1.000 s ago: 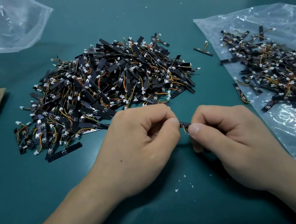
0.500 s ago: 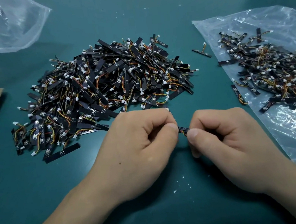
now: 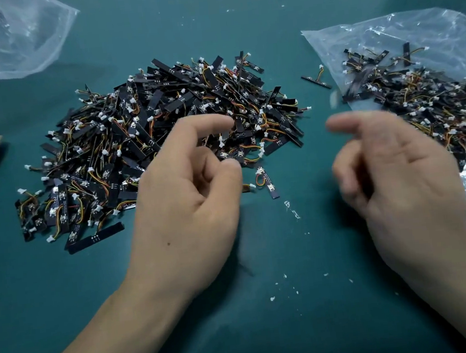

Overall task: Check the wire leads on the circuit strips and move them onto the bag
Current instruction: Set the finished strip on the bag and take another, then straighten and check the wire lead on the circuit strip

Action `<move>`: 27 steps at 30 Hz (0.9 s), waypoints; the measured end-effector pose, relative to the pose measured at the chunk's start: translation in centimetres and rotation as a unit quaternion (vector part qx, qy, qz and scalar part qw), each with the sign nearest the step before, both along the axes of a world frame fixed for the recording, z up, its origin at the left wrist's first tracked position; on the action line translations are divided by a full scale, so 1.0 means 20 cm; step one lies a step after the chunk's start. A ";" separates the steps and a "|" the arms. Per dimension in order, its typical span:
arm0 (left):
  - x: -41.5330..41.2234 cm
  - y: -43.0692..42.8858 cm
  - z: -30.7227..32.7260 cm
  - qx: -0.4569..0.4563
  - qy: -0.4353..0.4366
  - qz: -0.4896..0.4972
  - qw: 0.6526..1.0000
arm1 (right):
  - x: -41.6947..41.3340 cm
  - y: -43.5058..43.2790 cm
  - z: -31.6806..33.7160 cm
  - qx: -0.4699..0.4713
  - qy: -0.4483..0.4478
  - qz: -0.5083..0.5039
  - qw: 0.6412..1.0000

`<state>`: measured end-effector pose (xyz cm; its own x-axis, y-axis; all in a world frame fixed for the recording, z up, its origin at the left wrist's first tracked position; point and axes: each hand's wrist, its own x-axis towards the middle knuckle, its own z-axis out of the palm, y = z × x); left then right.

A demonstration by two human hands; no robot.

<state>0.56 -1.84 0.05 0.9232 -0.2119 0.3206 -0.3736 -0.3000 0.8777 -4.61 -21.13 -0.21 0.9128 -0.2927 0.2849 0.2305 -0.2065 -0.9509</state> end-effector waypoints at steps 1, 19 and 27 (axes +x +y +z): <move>0.00 0.00 0.00 0.025 -0.008 0.014 1.000 | 0.01 0.00 0.00 0.009 0.004 -0.021 1.000; -0.02 -0.02 0.00 0.121 -0.088 -0.025 0.988 | -0.03 0.04 -0.02 -0.148 0.054 0.055 0.986; -0.02 -0.02 0.00 0.073 -0.040 -0.121 0.989 | -0.03 0.04 0.00 -0.289 0.082 0.125 0.946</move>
